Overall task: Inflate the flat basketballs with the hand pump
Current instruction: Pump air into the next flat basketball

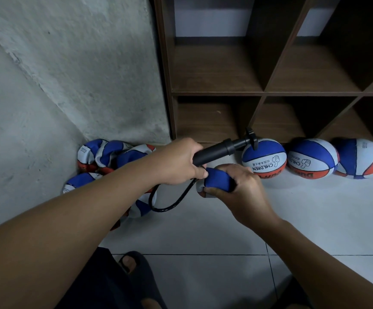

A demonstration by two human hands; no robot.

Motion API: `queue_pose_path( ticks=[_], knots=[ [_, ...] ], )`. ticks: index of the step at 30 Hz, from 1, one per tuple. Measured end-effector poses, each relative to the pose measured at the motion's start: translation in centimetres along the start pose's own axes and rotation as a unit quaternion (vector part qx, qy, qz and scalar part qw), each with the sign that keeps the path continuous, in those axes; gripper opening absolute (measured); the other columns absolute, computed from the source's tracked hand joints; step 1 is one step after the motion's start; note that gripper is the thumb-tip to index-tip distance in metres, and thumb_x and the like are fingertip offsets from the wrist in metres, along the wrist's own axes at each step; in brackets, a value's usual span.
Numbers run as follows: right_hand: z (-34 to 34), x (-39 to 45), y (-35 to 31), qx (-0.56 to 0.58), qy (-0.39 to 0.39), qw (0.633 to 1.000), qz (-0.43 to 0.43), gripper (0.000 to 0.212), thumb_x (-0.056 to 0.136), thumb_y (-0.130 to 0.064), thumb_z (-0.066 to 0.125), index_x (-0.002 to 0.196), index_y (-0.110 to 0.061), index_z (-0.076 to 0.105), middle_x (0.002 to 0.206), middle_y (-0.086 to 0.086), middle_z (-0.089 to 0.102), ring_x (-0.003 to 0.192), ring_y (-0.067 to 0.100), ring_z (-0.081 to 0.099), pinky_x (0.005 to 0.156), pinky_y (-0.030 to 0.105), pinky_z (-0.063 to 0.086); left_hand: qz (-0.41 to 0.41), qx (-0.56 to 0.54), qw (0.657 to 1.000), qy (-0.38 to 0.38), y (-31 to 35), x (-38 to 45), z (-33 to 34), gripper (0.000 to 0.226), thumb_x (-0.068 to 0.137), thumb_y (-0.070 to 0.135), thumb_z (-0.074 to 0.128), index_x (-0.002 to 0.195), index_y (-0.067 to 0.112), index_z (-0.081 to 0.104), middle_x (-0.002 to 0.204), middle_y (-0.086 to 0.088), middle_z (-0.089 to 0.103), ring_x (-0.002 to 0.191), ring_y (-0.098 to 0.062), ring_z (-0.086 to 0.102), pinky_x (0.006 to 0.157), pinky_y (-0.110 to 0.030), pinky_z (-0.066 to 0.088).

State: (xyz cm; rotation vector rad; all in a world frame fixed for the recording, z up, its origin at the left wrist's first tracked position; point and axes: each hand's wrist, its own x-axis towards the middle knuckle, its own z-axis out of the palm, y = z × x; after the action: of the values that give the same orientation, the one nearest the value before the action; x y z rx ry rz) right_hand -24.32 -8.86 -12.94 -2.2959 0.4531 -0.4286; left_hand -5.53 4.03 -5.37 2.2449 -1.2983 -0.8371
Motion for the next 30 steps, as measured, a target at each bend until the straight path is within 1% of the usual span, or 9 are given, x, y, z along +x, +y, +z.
queue_pose_path(
  ticks=[4, 8, 10, 15, 19, 22, 25, 28, 30],
  knots=[
    [-0.8, 0.9, 0.0, -0.007, 0.015, 1.000, 0.022, 0.043, 0.078, -0.058, 0.086, 0.108, -0.032, 0.069, 0.102, -0.019, 0.065, 0.094, 0.009, 0.059, 0.079, 0.032, 0.050, 0.015, -0.047, 0.999, 0.007, -0.4, 0.0, -1.0, 0.015, 0.092, 0.033, 0.085, 0.104, 0.031, 0.077, 0.066, 0.019, 0.065, 0.054, 0.002, 0.057, 0.057, -0.015, 0.043],
    [-0.7, 1.0, 1.4, -0.011, -0.011, 0.999, 0.038, 0.037, 0.078, -0.049, 0.091, 0.104, -0.035, 0.069, 0.098, -0.018, 0.064, 0.090, 0.005, 0.060, 0.076, 0.027, 0.051, 0.007, -0.074, 0.997, 0.015, -1.8, -0.2, -0.6, 0.022, 0.093, 0.038, 0.084, 0.114, 0.036, 0.076, 0.099, 0.010, 0.078, 0.088, -0.007, 0.074, 0.087, -0.035, 0.060],
    [-0.2, 0.7, 2.8, -0.031, -0.028, 0.998, 0.053, 0.032, 0.080, -0.043, 0.090, 0.102, -0.035, 0.069, 0.098, -0.017, 0.062, 0.091, 0.005, 0.059, 0.076, 0.025, 0.053, -0.004, -0.049, 0.998, 0.040, -2.5, -0.3, 0.6, 0.012, 0.095, 0.039, 0.080, 0.100, 0.029, 0.075, 0.088, 0.006, 0.076, 0.079, -0.010, 0.072, 0.083, -0.041, 0.062],
    [2.2, -0.1, 6.9, -0.121, -0.135, 0.979, 0.094, 0.027, 0.083, -0.048, 0.085, 0.101, -0.036, 0.070, 0.096, -0.012, 0.062, 0.087, 0.010, 0.059, 0.074, 0.034, 0.058, -0.060, -0.051, 0.997, 0.022, -3.9, -0.3, 4.2, 0.027, 0.099, 0.045, 0.075, 0.094, 0.021, 0.066, 0.073, 0.001, 0.076, 0.064, -0.012, 0.074, 0.070, -0.041, 0.066],
    [4.2, -1.9, 8.9, -0.161, -0.197, 0.965, 0.069, 0.028, 0.084, -0.038, 0.088, 0.108, -0.032, 0.074, 0.100, -0.008, 0.066, 0.097, 0.019, 0.061, 0.083, 0.036, 0.056, -0.082, 0.003, 0.997, -0.001, -4.5, 0.3, 6.9, 0.046, 0.097, 0.047, 0.077, 0.075, 0.018, 0.050, 0.062, 0.000, 0.050, 0.051, -0.017, 0.050, 0.053, -0.033, 0.036],
    [4.7, -2.6, 8.5, -0.140, -0.203, 0.967, 0.059, 0.043, 0.087, -0.033, 0.087, 0.127, -0.027, 0.072, 0.117, -0.004, 0.070, 0.109, 0.018, 0.058, 0.098, 0.039, 0.054, -0.080, 0.016, 0.997, -0.016, -4.5, 0.4, 7.9, 0.046, 0.098, 0.046, 0.076, 0.074, 0.019, 0.048, 0.063, 0.001, 0.044, 0.051, -0.016, 0.043, 0.054, -0.033, 0.031],
    [3.8, -1.7, 8.1, -0.115, -0.183, 0.969, 0.121, 0.061, 0.086, -0.028, 0.088, 0.143, -0.023, 0.065, 0.139, -0.004, 0.065, 0.126, 0.017, 0.058, 0.111, 0.035, 0.047, -0.076, 0.034, 0.997, -0.005, -4.8, 0.6, 7.8, 0.043, 0.099, 0.047, 0.075, 0.074, 0.021, 0.050, 0.064, 0.003, 0.048, 0.053, -0.015, 0.047, 0.054, -0.033, 0.032],
    [2.3, -0.7, 9.2, -0.035, -0.144, 0.967, 0.208, 0.038, 0.097, -0.022, 0.079, 0.134, -0.020, 0.070, 0.131, -0.003, 0.073, 0.116, 0.015, 0.067, 0.111, 0.041, 0.053, -0.056, 0.067, 0.996, -0.015, -5.3, 1.0, 7.2, 0.039, 0.098, 0.049, 0.075, 0.076, 0.024, 0.054, 0.069, 0.004, 0.056, 0.061, -0.015, 0.056, 0.056, -0.033, 0.036],
    [1.2, -0.3, 9.1, 0.123, -0.071, 0.950, 0.279, 0.014, 0.106, -0.019, 0.065, 0.115, -0.018, 0.076, 0.116, 0.001, 0.079, 0.105, 0.019, 0.074, 0.105, 0.049, 0.057, -0.038, 0.109, 0.993, -0.031, -5.4, 1.3, 7.0, 0.032, 0.097, 0.052, 0.074, 0.080, 0.029, 0.058, 0.076, 0.004, 0.063, 0.068, -0.017, 0.063, 0.058, -0.034, 0.044]
  ],
)
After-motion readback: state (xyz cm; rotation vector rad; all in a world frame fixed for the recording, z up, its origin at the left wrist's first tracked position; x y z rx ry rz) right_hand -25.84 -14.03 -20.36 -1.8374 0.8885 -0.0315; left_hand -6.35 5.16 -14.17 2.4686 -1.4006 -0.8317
